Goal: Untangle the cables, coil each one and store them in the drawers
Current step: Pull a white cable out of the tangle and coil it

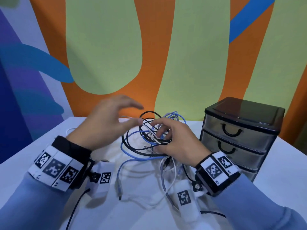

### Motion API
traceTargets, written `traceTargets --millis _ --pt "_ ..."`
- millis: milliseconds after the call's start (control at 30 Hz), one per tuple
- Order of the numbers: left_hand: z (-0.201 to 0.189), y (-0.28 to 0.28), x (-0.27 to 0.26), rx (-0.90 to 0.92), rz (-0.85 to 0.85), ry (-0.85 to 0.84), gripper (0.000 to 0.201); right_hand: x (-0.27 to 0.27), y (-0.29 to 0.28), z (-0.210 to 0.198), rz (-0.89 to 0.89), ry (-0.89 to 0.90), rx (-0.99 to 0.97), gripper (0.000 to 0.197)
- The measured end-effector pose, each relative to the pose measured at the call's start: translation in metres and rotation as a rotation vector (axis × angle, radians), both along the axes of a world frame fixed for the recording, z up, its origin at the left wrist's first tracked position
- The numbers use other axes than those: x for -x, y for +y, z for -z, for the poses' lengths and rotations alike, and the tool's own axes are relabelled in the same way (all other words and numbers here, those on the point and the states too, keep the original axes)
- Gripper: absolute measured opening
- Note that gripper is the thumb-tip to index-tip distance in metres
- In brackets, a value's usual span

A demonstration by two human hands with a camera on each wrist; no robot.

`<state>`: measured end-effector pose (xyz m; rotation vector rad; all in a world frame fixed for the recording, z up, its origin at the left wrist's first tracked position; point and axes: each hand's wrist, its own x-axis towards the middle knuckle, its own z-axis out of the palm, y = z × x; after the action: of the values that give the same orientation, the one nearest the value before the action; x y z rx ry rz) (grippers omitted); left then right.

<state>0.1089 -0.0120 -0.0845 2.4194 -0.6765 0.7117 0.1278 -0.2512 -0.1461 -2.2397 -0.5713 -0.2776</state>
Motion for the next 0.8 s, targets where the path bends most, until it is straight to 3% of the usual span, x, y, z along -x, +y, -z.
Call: traceTargets --millis 133,300,467,633,800 --pt "0.016 -0.012 -0.004 -0.143 0.044 0.187 0.029 0.004 0.003 -0.004 -0.030 -0.005 -0.009 0.076" --pt "0.022 -0.013 -0.010 -0.124 0.028 0.136 0.005 0.009 0.004 -0.008 -0.070 0.002 -0.006 0.076" --pt "0.021 -0.015 -0.009 -0.069 -0.064 0.023 0.016 0.010 0.006 -0.009 -0.062 -0.013 0.003 0.071" --pt "0.001 0.007 -0.010 0.300 -0.360 -0.245 0.018 0.004 0.005 -0.002 -0.049 0.031 0.100 0.071" --pt "-0.006 0.021 -0.008 0.592 -0.430 -0.371 0.025 0.000 0.003 0.002 0.016 0.013 0.096 0.056"
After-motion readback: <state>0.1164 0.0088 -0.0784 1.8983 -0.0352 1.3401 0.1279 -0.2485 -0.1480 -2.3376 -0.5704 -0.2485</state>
